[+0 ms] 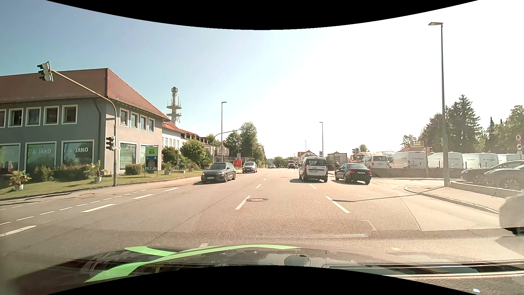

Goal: Follow the waypoints while adhering to traffic rules and regulations

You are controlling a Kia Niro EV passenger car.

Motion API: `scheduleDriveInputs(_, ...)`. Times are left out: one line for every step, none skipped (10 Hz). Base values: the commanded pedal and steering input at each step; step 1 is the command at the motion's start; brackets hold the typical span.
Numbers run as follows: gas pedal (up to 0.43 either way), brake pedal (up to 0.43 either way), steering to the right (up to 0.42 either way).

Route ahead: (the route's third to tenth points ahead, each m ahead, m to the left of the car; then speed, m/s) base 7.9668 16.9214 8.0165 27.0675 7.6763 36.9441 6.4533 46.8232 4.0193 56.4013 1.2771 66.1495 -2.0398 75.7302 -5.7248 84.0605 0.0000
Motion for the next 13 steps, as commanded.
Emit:
scheduleDriveInputs(0.0, 0.122, -0.012)
scheduleDriveInputs(0.0, 0.122, -0.012)
scheduleDriveInputs(0.0, 0.122, -0.012)
scheduleDriveInputs(0.0, 0.122, -0.011)
scheduleDriveInputs(0.0, 0.122, -0.012)
scheduleDriveInputs(0.0, 0.122, -0.011)
scheduleDriveInputs(0.0, 0.122, -0.011)
scheduleDriveInputs(0.0, 0.122, -0.012)
scheduleDriveInputs(0.0, 0.122, -0.011)
scheduleDriveInputs(0.0, 0.122, -0.011)
scheduleDriveInputs(0.0, 0.122, -0.011)
scheduleDriveInputs(0.0, 0.122, -0.011)
scheduleDriveInputs(0.0, 0.098, -0.011)
